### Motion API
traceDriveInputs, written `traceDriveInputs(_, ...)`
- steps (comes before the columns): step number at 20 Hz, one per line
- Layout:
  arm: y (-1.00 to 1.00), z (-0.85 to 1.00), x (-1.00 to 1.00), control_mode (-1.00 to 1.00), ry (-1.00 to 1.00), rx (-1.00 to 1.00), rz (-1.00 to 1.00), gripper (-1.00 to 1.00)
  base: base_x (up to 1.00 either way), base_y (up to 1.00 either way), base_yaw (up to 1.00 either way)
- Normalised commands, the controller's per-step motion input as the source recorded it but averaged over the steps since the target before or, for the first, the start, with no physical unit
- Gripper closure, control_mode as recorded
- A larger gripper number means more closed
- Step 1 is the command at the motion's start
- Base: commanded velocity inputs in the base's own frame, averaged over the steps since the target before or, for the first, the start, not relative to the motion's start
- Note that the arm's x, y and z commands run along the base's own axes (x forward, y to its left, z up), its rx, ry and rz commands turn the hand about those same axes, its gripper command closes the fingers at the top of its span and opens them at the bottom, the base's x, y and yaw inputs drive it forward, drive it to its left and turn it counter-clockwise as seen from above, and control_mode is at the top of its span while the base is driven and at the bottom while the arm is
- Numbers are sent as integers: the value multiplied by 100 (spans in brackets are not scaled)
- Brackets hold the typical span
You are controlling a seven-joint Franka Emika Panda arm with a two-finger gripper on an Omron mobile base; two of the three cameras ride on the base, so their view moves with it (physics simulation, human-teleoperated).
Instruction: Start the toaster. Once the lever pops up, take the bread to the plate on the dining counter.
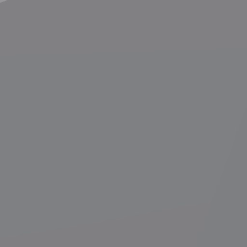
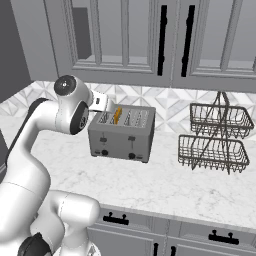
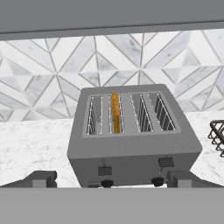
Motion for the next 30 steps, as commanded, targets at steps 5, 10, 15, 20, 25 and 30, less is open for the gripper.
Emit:
traceDriveInputs(5,0,0,0,-100,0,0,0,-100,0,0,0)
traceDriveInputs(10,0,0,0,-100,0,0,0,-100,0,0,0)
traceDriveInputs(15,0,0,0,-100,0,0,0,-100,0,0,0)
traceDriveInputs(20,0,0,0,-100,0,0,0,-100,0,0,0)
traceDriveInputs(25,0,0,0,-100,0,0,0,-100,0,0,0)
traceDriveInputs(30,0,0,0,-100,0,0,0,-100,0,0,0)
